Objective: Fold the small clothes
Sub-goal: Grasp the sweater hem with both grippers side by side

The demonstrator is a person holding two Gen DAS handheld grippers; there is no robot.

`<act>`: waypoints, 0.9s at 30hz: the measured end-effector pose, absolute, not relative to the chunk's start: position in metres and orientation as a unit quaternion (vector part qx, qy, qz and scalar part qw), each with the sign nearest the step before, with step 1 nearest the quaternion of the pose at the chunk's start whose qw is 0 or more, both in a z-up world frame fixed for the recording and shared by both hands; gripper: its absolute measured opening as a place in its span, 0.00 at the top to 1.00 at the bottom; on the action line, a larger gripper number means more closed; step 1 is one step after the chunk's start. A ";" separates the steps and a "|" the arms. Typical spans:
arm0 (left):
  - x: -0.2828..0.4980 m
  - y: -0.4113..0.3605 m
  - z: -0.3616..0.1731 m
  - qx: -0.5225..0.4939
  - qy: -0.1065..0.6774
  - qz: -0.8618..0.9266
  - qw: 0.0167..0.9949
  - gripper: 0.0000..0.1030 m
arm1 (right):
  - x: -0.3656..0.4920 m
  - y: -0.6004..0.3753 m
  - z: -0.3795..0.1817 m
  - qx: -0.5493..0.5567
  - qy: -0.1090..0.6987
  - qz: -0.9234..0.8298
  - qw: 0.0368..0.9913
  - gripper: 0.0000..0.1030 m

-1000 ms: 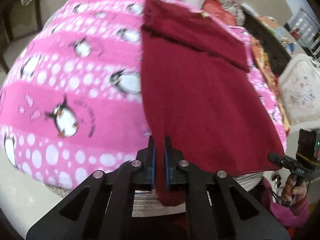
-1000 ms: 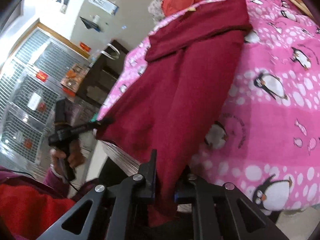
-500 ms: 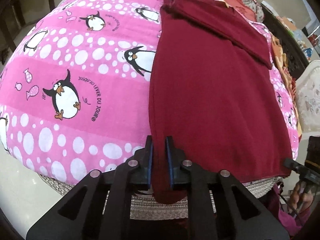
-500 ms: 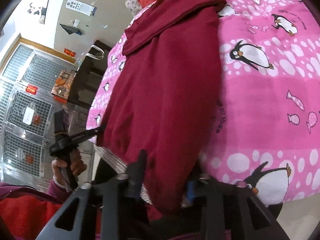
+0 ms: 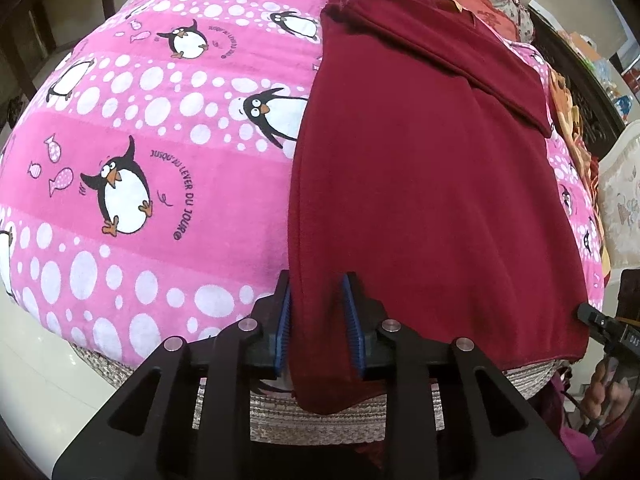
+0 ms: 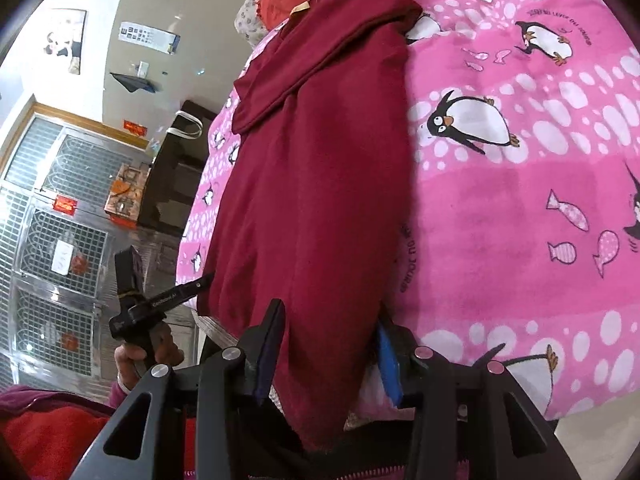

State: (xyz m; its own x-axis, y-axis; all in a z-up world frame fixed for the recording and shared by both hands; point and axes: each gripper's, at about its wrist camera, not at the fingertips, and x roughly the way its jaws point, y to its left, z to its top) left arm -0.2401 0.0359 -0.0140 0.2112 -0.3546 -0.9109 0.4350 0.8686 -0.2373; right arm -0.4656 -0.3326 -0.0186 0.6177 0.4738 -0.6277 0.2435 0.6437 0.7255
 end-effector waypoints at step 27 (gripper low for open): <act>-0.236 0.034 -0.015 0.037 0.583 -0.292 0.757 0.75 | -0.463 -0.344 -0.033 0.465 0.400 0.094 0.784 0.80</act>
